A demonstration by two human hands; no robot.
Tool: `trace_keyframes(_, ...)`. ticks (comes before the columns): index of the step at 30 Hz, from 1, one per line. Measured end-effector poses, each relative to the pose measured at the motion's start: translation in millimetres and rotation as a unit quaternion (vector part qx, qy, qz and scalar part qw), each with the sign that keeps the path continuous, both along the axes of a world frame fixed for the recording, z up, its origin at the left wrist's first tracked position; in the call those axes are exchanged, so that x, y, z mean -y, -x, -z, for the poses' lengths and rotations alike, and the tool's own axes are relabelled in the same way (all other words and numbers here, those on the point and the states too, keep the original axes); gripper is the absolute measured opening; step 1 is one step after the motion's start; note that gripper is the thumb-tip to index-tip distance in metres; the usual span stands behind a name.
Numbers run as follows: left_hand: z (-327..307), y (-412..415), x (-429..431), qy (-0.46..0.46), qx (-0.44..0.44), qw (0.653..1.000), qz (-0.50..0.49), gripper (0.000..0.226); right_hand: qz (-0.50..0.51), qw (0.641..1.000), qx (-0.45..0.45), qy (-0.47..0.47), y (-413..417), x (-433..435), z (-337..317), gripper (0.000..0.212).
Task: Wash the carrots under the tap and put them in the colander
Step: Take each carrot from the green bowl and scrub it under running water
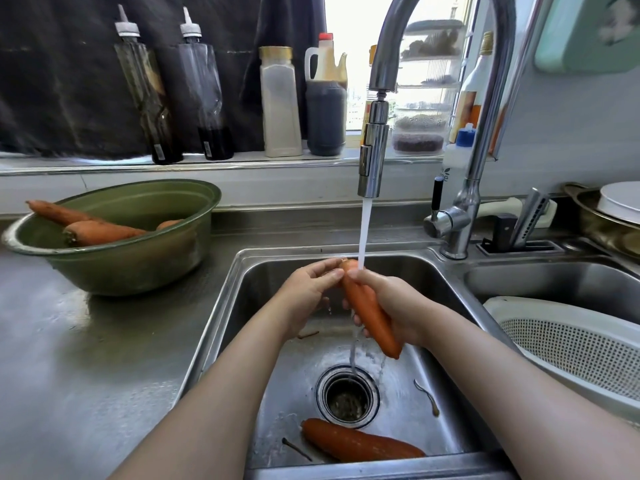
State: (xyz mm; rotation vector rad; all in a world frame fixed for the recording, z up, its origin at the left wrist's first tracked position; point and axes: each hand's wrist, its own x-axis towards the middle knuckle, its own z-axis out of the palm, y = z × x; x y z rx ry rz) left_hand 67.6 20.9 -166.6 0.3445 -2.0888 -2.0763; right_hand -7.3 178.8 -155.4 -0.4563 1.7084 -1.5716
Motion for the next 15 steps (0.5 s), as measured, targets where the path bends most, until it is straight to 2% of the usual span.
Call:
trace_keyframes(2, -2.4, -2.9, -2.5, 0.021, 0.009, 0.999, 0.029, 0.036, 0.009, 1.000, -0.022, -0.010, -1.6, -2.9, -3.1, 0.057)
trace_keyframes(4, -3.6, -3.6, -5.5, 0.035, 0.009, 0.999, 0.027, 0.032, -0.001, 1.000, -0.006, -0.009, -1.9, -5.9, -5.2, 0.063)
trace_keyframes(6, -3.5, -2.0, -7.6, 0.034, 0.006, 0.999, 0.010, 0.027, -0.017, 0.999, 0.024, 0.021, -1.9, -8.1, -5.7, 0.059)
trace_keyframes(10, -6.2, -2.4, -8.8, 0.002, -0.003, 1.000, -0.015, 0.027, -0.045, 0.992, 0.087, 0.083, -0.8, -7.0, -5.5, 0.039)
trace_keyframes(15, -8.3, -5.5, -7.7, 0.006, -0.017, 1.000, -0.009, 0.028, -0.038, 0.995, 0.068, 0.062, 0.9, -4.4, -4.2, 0.045)
